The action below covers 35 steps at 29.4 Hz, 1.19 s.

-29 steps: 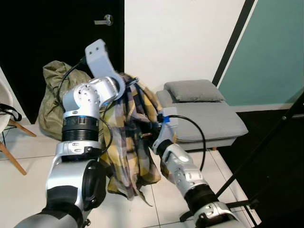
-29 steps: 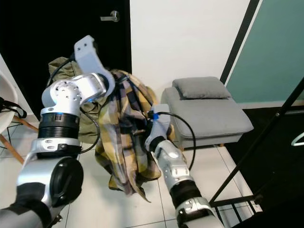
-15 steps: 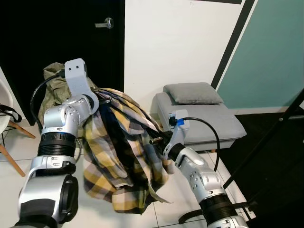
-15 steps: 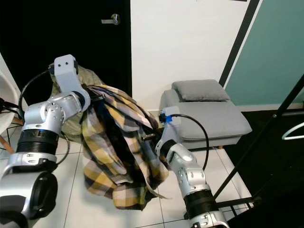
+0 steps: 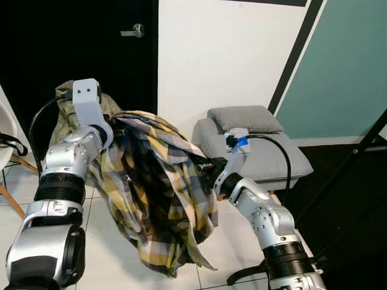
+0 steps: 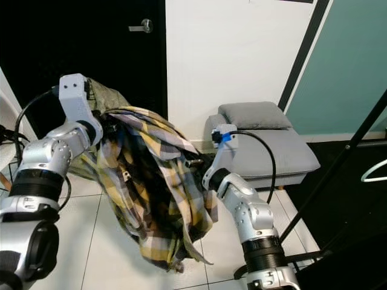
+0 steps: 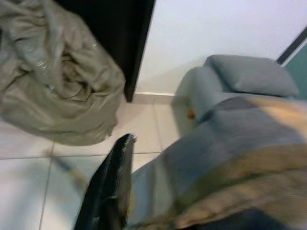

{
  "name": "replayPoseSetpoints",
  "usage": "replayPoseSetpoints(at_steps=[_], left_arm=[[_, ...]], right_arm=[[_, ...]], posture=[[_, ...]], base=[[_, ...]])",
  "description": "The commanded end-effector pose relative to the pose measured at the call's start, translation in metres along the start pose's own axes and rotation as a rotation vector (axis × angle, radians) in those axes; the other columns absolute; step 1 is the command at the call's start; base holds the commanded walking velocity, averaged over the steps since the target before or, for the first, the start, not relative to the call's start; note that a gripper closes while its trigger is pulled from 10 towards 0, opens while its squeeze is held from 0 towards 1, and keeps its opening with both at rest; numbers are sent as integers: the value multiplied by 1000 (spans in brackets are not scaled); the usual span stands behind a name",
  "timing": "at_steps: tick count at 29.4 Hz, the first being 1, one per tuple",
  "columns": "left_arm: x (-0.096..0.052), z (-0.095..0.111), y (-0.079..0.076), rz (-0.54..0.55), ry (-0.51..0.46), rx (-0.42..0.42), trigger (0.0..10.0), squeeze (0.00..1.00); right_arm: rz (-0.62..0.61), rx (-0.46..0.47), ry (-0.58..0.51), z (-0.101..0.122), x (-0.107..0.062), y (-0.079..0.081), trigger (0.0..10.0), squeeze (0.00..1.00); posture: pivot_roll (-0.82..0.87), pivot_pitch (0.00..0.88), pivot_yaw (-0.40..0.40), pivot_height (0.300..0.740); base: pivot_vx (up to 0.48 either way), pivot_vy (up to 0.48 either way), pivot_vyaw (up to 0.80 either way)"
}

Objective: Hang hanger

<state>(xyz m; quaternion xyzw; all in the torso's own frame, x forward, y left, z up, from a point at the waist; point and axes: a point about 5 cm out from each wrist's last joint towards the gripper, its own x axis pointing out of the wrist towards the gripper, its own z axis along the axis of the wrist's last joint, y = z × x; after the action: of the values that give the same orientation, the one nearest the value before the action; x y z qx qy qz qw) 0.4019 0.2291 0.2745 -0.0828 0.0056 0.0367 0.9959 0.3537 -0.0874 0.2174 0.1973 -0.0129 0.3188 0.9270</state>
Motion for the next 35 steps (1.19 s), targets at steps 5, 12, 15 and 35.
replayPoseSetpoints(at_steps=[5,12,15,35], left_arm=[[-4,4,29,83,-18,62,10000,1000],[-9,28,63,150,-78,159,10000,0],[-13,39,76,174,-118,183,10000,0],[-82,-50,10,-1059,501,715,10000,0]], right_arm=[[0,50,-61,13,-4,0,0,0],[35,100,-82,27,1,3,0,0],[37,107,-81,30,1,2,0,0],[60,91,-7,28,6,14,0,0]], posture=[[79,153,-70,740],[73,144,-76,740],[69,147,-76,740],[65,158,-85,740]], base=[[0,0,0],[0,0,0],[0,0,0],[0,0,0]])
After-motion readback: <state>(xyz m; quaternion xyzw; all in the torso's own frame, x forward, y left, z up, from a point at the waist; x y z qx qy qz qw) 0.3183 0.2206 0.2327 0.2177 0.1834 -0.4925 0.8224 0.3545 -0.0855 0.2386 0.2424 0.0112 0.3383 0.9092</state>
